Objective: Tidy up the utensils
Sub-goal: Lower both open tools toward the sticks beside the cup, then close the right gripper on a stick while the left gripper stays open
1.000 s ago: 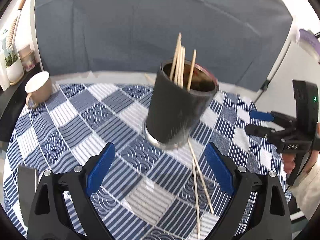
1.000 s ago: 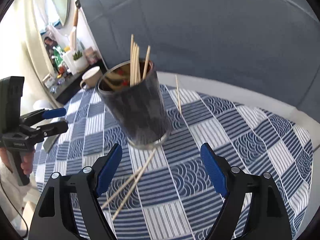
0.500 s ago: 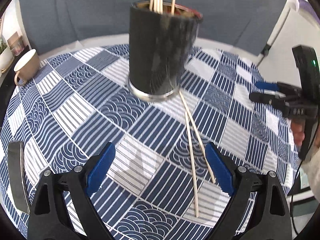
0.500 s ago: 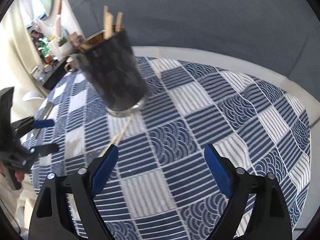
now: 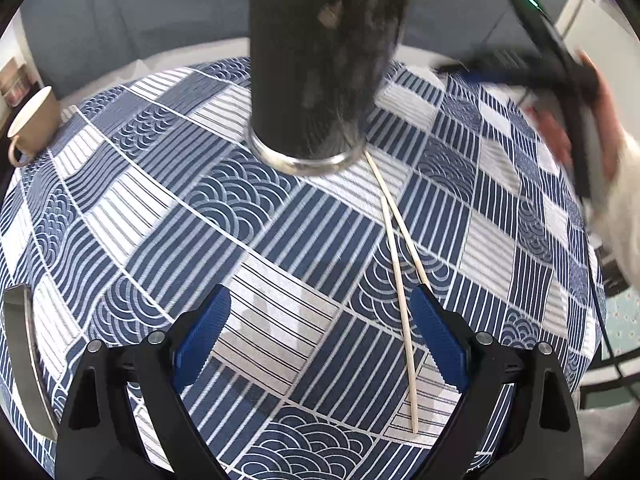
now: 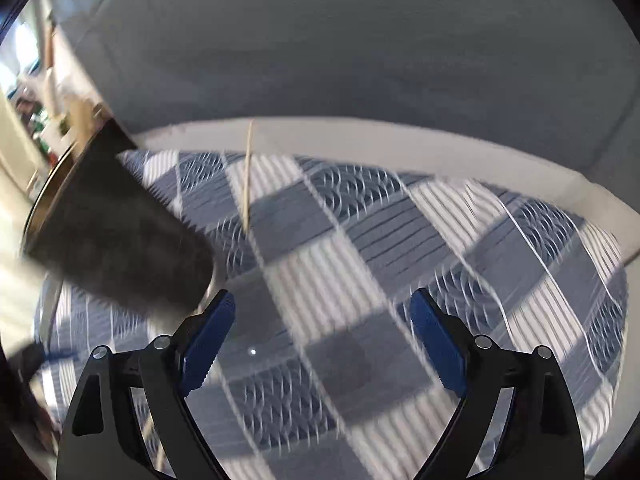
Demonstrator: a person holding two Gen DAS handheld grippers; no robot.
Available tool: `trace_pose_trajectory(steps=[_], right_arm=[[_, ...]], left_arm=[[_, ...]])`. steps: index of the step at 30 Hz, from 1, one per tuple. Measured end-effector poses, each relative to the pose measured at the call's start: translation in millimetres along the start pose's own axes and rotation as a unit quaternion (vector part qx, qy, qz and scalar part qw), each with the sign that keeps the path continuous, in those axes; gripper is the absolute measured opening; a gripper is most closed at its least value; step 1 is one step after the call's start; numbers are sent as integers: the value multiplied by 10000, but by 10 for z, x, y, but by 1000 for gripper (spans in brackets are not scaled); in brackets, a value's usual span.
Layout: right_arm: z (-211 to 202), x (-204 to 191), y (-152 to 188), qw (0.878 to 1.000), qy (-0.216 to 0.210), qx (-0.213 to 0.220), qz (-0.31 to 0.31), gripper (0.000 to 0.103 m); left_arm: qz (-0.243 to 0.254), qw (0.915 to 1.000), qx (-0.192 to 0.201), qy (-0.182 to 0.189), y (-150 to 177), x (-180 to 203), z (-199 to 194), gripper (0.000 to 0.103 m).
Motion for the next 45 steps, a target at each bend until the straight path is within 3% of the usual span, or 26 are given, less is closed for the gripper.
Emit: trace_pose_trajectory(steps=[6, 10, 18, 22, 23, 25, 26, 28, 29, 34, 35, 38, 45], right_arm=[[558, -129, -480, 9996, -199, -185, -120, 85], [889, -318, -713, 9980, -355, -296, -436, 83], [1259, -663, -940, 9920, -574, -444, -1031, 78], [1435, -805, -953, 9869, -484, -651, -1397, 66], [1447, -840, -964, 9853, -375, -600, -1555, 64], [1476, -874, -974, 9809, -53, -575, -1859, 45], [1468, -909, -971, 9786, -96, -551, -1980, 40], [1447, -890, -972, 9801, -98, -533, -1907, 11], [1439, -868, -968, 9807, -97, -535, -1880, 5], [1366, -791, -878, 9805, -84, -598, -1870, 4], [1335, -756, -851, 9823, -146, -619, -1762, 4], [1192, -613, -707, 9864, -185, -622, -1510, 4], [442, -283, -447, 9932, -444, -146, -1069, 4]], left_arm=[[467, 9984, -316, 5, 177, 161, 167, 89], [508, 9979, -400, -43, 210, 121, 224, 90], [90, 9987, -447, -229, 167, -237, 273, 90], [-354, 9984, -353, -260, 71, -461, 272, 89], [-444, 9979, -359, -309, 53, -517, 281, 86], [-540, 9974, -341, -345, 23, -582, 283, 80], [-575, 9972, -333, -351, 6, -604, 278, 74], [-609, 9968, -319, -398, -23, -638, 274, 65], [-601, 9969, -323, -396, -34, -643, 272, 56], [-522, 9965, -453, -471, -12, -693, 252, 31], [-554, 9963, -485, -447, -1, -702, 246, 21], [-587, 9960, -512, -446, 34, -713, 201, 10], [-704, 9962, -179, -485, -91, -711, -115, 7]])
Point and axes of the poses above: each gripper's, at about its wrist camera, not at the fingertips, and z roughly the way its jaws point, x to its right, y to its underside, the point moved 8 cm from there along z, roughly the way its jaws point, and after that the axes turned 4 degrees about -z, right-handed, at the moved point
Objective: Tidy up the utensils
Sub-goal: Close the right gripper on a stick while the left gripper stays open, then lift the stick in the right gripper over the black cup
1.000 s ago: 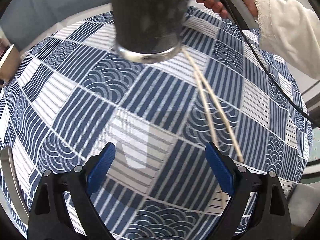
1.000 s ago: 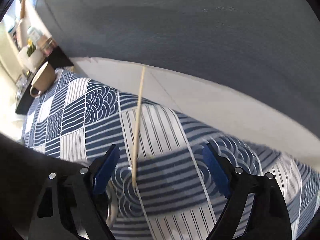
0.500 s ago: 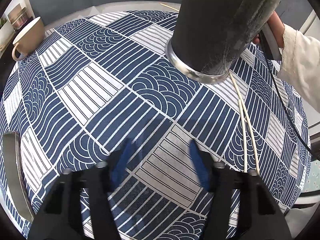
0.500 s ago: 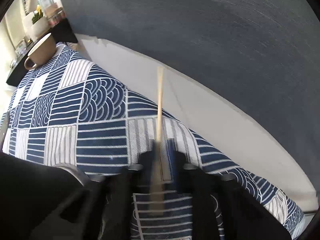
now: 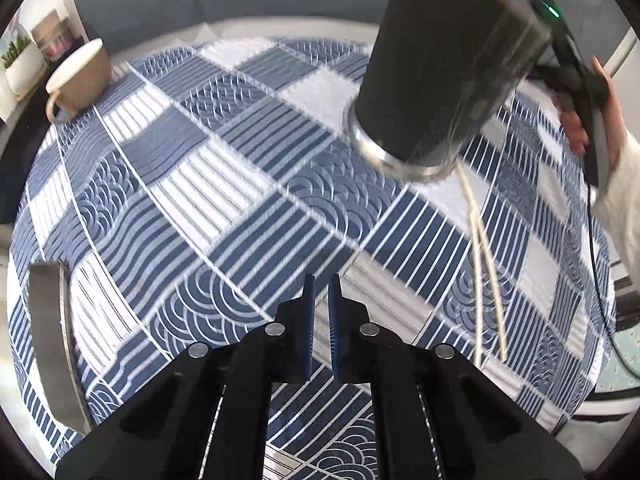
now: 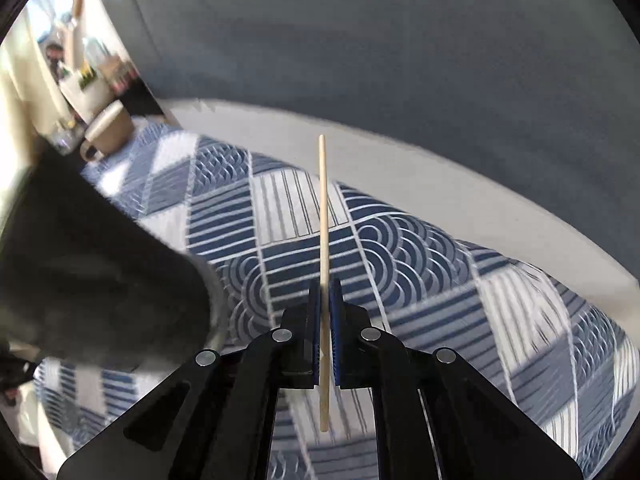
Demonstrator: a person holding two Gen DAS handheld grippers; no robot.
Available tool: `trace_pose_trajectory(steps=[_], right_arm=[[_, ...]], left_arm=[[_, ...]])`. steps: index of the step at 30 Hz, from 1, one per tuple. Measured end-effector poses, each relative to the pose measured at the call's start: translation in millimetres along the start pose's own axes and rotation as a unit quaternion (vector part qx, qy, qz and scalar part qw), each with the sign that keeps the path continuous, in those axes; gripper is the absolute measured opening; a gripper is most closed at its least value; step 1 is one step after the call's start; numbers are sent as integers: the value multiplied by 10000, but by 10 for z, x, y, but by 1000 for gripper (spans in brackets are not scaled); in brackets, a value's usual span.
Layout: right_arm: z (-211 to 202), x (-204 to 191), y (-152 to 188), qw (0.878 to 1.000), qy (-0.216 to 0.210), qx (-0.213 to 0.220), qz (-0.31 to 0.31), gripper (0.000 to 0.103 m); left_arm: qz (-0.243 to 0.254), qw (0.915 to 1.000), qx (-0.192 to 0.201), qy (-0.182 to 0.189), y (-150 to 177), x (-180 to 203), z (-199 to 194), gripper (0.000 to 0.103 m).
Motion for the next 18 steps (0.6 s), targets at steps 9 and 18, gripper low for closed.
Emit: trace_pose_trajectory(steps=[9, 18], right_arm=[[-1072, -294, -218, 9934, -191, 1109, -203, 5], [-1635, -910, -478, 9826, -501, 1500, -977, 5]], left_arm=[[171, 9971, 732, -81, -614, 156, -557, 7], [304, 9916, 1257, -32, -1091, 342, -997, 7]])
Point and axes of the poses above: each gripper's, at about its wrist camera, not at the fingertips, and z roughly the way its jaws point, x to its right, y to its underside, the point moved 8 cm from there along z, roughly the way its jaws point, and after that the axes turned 4 degrees about -z, right-handed, at the moved point
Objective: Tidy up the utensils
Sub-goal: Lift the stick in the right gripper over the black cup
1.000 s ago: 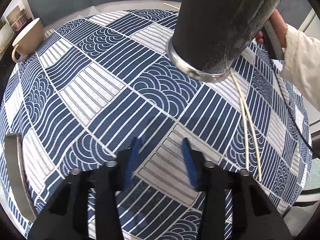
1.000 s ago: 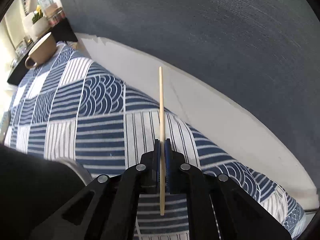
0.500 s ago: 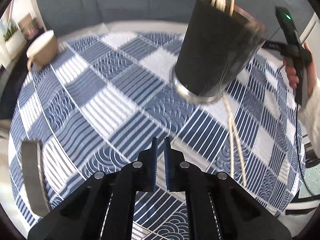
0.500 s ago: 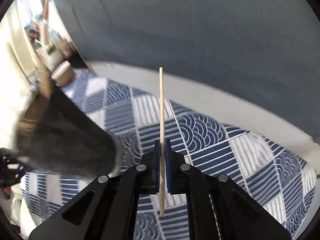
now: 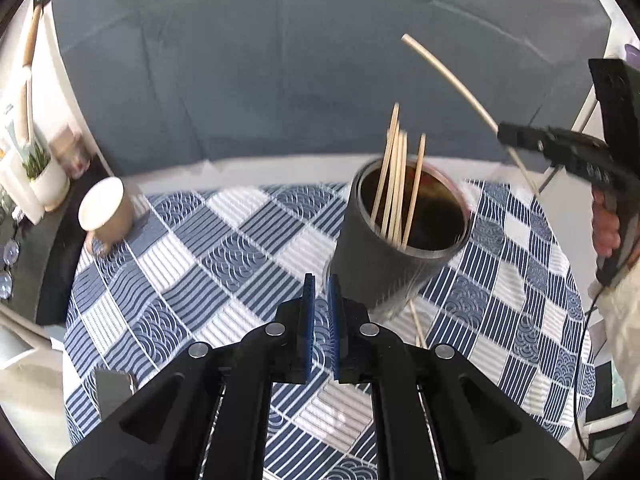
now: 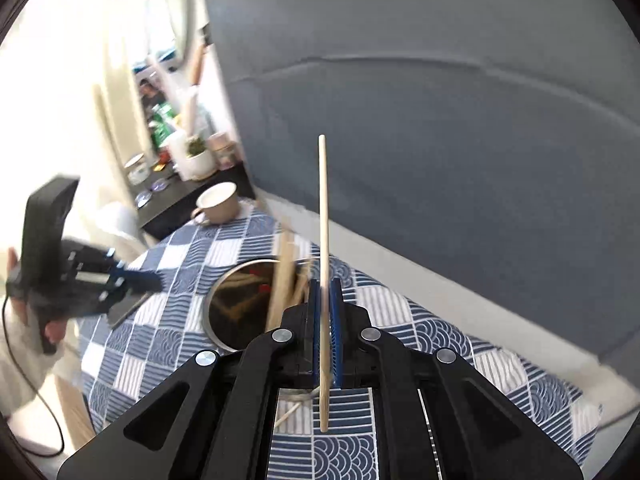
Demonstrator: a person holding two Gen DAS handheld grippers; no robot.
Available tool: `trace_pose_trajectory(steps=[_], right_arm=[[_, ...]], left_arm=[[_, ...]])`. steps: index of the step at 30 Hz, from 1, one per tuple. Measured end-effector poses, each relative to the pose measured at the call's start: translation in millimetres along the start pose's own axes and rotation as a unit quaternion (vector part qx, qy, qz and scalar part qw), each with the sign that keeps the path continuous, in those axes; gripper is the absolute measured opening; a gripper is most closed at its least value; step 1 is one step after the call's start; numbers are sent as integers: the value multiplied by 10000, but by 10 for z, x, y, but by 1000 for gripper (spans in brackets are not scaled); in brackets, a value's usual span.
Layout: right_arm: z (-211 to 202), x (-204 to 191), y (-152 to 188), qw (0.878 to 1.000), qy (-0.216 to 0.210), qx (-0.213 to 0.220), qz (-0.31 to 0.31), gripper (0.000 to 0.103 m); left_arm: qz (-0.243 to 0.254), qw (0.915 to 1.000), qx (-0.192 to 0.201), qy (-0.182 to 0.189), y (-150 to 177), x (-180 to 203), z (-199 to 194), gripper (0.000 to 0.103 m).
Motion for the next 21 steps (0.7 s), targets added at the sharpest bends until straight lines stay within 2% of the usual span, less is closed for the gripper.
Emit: trace_pose_trajectory(steps=[6, 10, 14, 15, 17, 20, 21], right_arm=[[-133, -238, 24, 9974, 41, -482, -535, 5], [-164, -356, 267, 9856, 176, -1215, -1159, 5], [-135, -369, 406, 9656, 391, -1874, -1761, 4], [-139, -385, 426, 9570, 429, -2048, -2010, 5], [-149, -394, 466, 9454, 342, -2312, -2270, 5], [-79, -446, 452, 9195, 347, -2765, -2771, 5], [-42, -469, 433, 9075, 346, -2941, -2978, 5]], left_arm=[[53, 9997, 213, 101, -212, 147, -114, 7], [85, 9996, 227, 171, -239, 245, -102, 7], [205, 9994, 168, 228, -229, 342, -40, 7], [246, 9993, 142, 227, -222, 360, -13, 7], [305, 9992, 105, 240, -207, 372, 29, 7], [408, 9987, 83, 294, -191, 371, 81, 7], [437, 9984, 93, 332, -185, 369, 90, 7]])
Point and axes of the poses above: each gripper's, at about its wrist camera, not at the fingertips, and z roughly the way its jaws point, x to its right, y to its underside, the point moved 8 cm from there along z, roughly the way its jaws point, and after that the axes turned 4 degrees about -z, right-handed, at the moved point
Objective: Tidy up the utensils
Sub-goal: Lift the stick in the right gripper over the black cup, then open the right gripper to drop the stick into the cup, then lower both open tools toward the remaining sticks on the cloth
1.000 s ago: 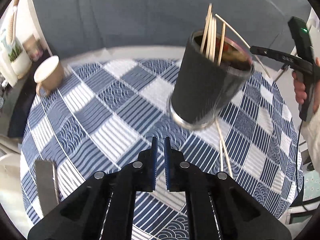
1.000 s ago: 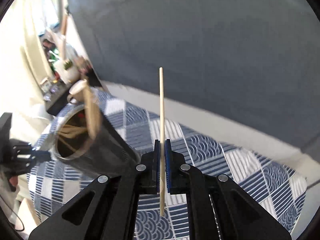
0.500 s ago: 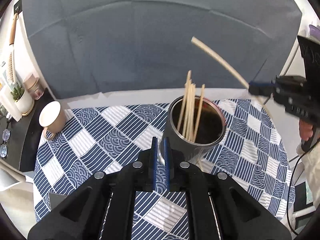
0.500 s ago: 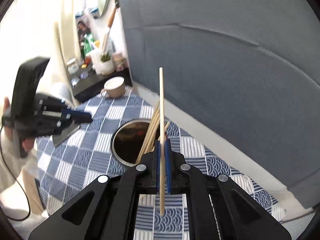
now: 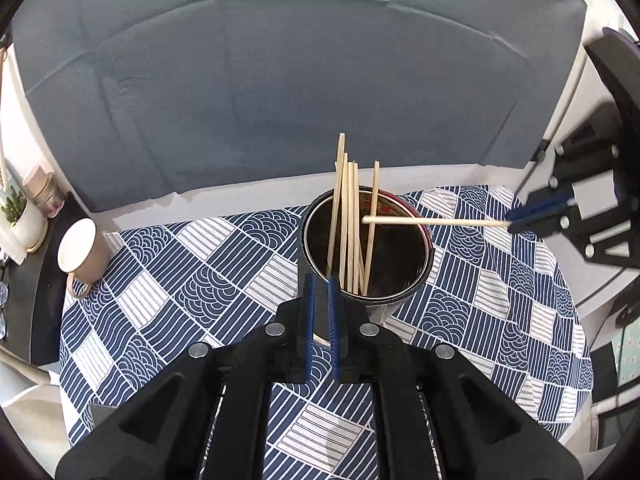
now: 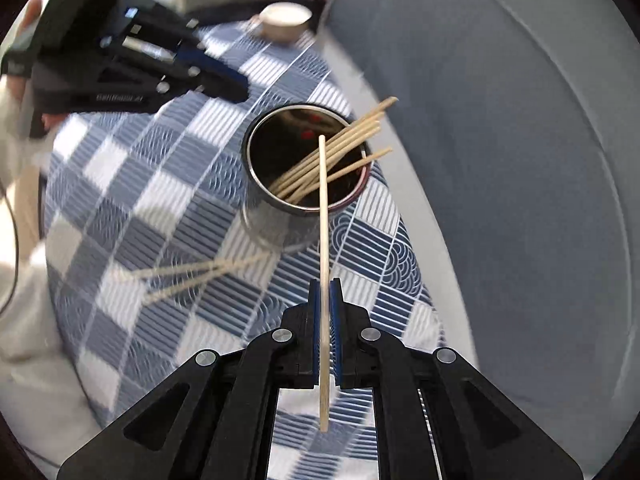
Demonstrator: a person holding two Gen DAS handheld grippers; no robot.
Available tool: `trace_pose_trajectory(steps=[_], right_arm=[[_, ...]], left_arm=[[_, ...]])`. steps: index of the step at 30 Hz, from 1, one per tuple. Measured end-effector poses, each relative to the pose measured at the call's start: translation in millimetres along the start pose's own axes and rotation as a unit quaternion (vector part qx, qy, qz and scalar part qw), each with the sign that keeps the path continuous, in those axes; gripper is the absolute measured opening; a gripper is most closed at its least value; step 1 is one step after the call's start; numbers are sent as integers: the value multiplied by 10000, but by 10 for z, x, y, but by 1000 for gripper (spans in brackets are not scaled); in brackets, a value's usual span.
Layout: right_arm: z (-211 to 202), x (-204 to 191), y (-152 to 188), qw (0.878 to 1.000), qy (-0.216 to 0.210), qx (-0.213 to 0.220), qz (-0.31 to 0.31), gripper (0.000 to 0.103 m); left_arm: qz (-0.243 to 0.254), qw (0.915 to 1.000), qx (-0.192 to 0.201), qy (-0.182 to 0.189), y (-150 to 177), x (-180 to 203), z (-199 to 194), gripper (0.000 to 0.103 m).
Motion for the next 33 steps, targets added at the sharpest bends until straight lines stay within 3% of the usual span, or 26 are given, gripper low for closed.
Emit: trace_pose_trajectory(steps=[13, 14, 15, 18, 21, 23, 25, 27, 33], right_arm=[[383, 33, -537, 9816, -394, -1368, -1270, 5], [401, 33, -561, 9796, -462, -1448, -1314, 5], [414, 48, -583, 9778, -491, -1510, -1365, 5], [477, 90, -632, 9704, -675, -1816, -1439, 5], [581, 138, -705, 9664, -611, -1980, -1518, 8], [616, 183, -729, 9650, -650, -2094, -1438, 17], [595, 228, -761, 9680, -537, -2011, -1400, 44], [530, 253, -779, 9713, -539, -1872, -1364, 52], [323, 397, -763, 9821, -245, -1477, -1139, 75]], left_arm=[[69, 9993, 144, 346, -23, -90, 79, 9], [69, 9991, 169, 374, -16, -97, 83, 19], [60, 9989, 203, 428, -9, -105, 79, 38], [98, 9982, 398, 444, -19, -141, 33, 66], [17, 9980, 463, 430, -28, -206, 33, 74], [-63, 9979, 472, 442, -26, -247, 30, 77], [-57, 9983, 466, 355, -5, -293, 23, 79], [-50, 9984, 459, 320, 15, -330, 12, 85], [-116, 9988, 364, 293, 83, -357, -6, 89]])
Point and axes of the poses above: each gripper's, at about its wrist camera, not at the fingertips, and z roughly the way its jaws point, x to its right, y to its underside, the point moved 8 cm from there along z, roughly the way its jaws point, and after that the axes turned 4 degrees about -z, right-handed, at the moved point
